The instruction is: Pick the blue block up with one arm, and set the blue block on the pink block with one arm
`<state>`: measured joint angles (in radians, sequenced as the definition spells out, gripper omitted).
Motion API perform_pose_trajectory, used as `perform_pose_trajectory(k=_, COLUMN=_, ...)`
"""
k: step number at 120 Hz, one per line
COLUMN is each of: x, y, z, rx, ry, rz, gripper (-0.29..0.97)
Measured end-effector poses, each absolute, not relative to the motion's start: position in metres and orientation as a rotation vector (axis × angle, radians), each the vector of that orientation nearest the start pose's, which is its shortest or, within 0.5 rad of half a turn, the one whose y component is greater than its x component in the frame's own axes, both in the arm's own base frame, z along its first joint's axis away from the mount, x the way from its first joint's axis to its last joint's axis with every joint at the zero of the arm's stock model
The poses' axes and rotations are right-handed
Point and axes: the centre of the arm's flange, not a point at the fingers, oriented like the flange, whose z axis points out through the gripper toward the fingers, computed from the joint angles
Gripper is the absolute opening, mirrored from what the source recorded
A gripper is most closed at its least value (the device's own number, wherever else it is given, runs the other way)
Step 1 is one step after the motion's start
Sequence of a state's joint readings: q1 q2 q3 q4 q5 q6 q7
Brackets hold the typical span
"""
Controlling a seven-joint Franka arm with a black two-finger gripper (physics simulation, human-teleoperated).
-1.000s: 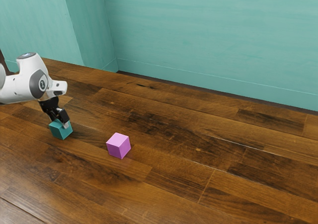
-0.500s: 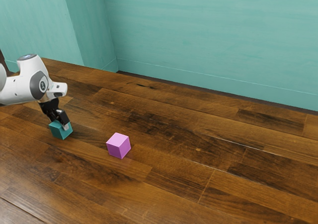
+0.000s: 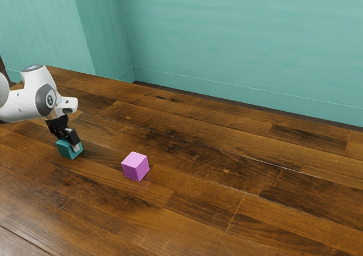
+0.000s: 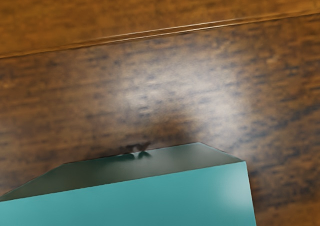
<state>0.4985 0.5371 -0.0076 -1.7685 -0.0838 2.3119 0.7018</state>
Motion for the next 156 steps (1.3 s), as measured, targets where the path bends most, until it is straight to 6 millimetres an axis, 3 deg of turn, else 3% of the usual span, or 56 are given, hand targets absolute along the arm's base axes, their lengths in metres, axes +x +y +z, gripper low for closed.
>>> perform_pose_trajectory(k=29, x=0.585, y=0.31, z=0.257, rx=-3.185, ry=0.246, rz=-0.067, gripper=0.67)
perform_pose_trajectory(k=65, x=0.587, y=0.307, z=0.258, rx=-3.185, ry=0.257, rz=-0.069, gripper=0.4)
perform_pose_trajectory(k=92, x=0.588, y=0.306, z=0.259, rx=-3.182, ry=0.256, rz=-0.071, gripper=0.38)
perform_pose_trajectory(k=107, x=0.589, y=0.305, z=0.282, rx=-3.165, ry=0.259, rz=-0.108, gripper=0.38)
perform_pose_trajectory(k=124, x=0.592, y=0.28, z=0.315, rx=-3.163, ry=0.311, rz=-0.149, gripper=0.38)
perform_pose_trajectory(k=156, x=0.596, y=0.198, z=0.333, rx=-3.212, ry=0.408, rz=-0.111, gripper=0.38)
